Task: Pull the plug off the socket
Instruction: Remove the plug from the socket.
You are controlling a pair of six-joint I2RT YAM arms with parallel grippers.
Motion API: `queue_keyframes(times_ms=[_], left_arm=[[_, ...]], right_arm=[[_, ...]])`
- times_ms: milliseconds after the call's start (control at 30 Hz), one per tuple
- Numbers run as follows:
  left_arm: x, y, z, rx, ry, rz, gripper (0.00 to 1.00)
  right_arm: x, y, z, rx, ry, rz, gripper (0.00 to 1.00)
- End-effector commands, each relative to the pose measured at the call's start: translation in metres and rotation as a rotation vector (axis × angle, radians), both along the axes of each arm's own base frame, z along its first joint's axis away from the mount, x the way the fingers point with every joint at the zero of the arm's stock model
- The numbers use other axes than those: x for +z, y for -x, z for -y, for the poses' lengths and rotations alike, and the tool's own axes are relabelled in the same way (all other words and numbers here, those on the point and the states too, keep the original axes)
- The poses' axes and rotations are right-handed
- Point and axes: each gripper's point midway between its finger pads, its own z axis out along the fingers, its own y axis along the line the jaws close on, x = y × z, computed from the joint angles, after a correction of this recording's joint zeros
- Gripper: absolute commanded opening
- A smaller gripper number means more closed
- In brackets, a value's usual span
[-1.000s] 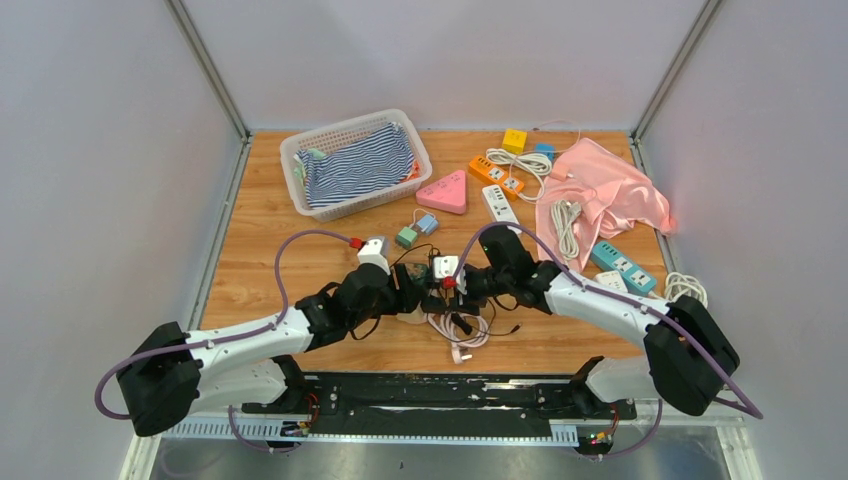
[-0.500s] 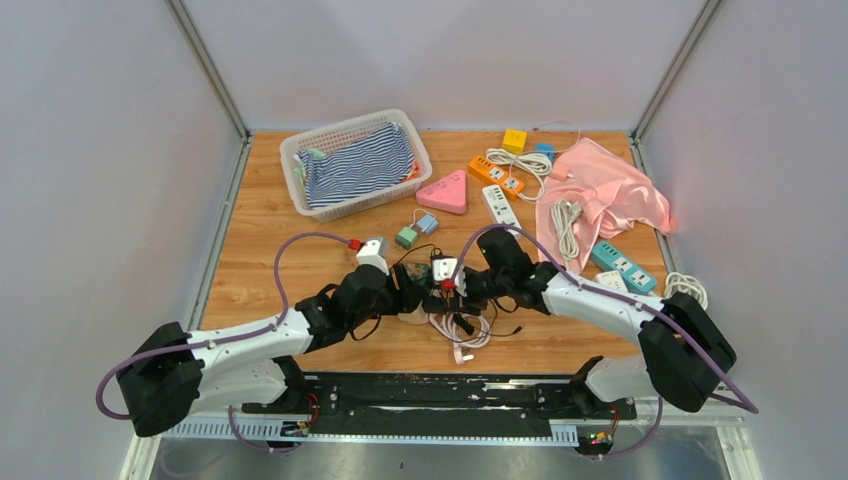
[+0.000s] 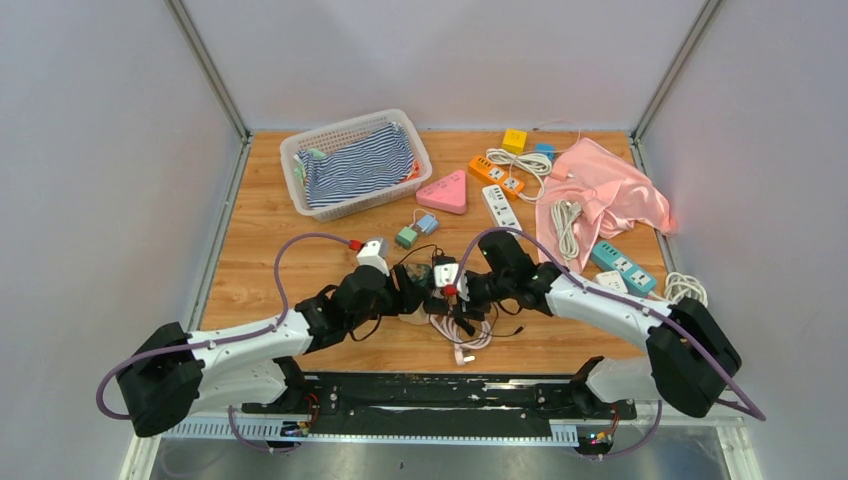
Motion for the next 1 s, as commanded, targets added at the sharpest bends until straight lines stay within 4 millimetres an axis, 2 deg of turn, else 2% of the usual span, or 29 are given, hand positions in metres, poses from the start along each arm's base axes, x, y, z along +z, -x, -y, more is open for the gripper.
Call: queue_keyframes(times_ms=[0,67,200,333,433,533,667,733,800,867,967], left_arm=[[-0.016,0.018,-0.003,-0.067,-0.01,-0.046,0.01],[-0.015,0.019,-0.007,-0.083,-0.019,-0.023,0.01],[-0.01,0.02,-0.012,-0.097,-0.012,0.014,0.0],[-0.003,0.017,-0.015,-0.062,0.03,0.03,0.0],[-0.001,0.016,-0.015,-0.031,0.082,0.035,0.0],[-0.002,0.013,-0.016,-0.006,0.095,0.035,0.0],[-0.001,0.008,-0.018,0.025,0.087,0.042,0.0],[0.0,0.004,-0.019,0.04,0.08,0.049,0.0],[-0.001,0.002,-0.019,0.049,0.07,0.049,0.0],[-0.001,0.0,-0.018,0.05,0.063,0.047,0.0],[-0.005,0.0,-0.017,0.045,0.05,0.039,0.0]], right_arm=[[0.022,0.023,0.008,0.173,-0.001,0.095,0.56],[0.033,0.029,0.013,0.208,-0.02,0.105,0.58],[0.052,0.041,0.019,0.217,-0.091,0.015,0.65],[0.072,0.053,0.017,0.187,-0.183,-0.184,0.67],[0.091,0.055,0.013,0.138,-0.262,-0.351,0.67],[0.093,0.042,0.011,0.035,-0.313,-0.425,0.67],[0.079,0.021,0.013,-0.151,-0.336,-0.543,0.59],[0.07,0.007,0.015,-0.262,-0.343,-0.63,0.58],[0.061,-0.018,0.021,-0.421,-0.371,-0.725,0.57],[0.056,-0.041,0.029,-0.544,-0.425,-0.825,0.58],[0.047,-0.054,0.031,-0.614,-0.44,-0.955,0.64]])
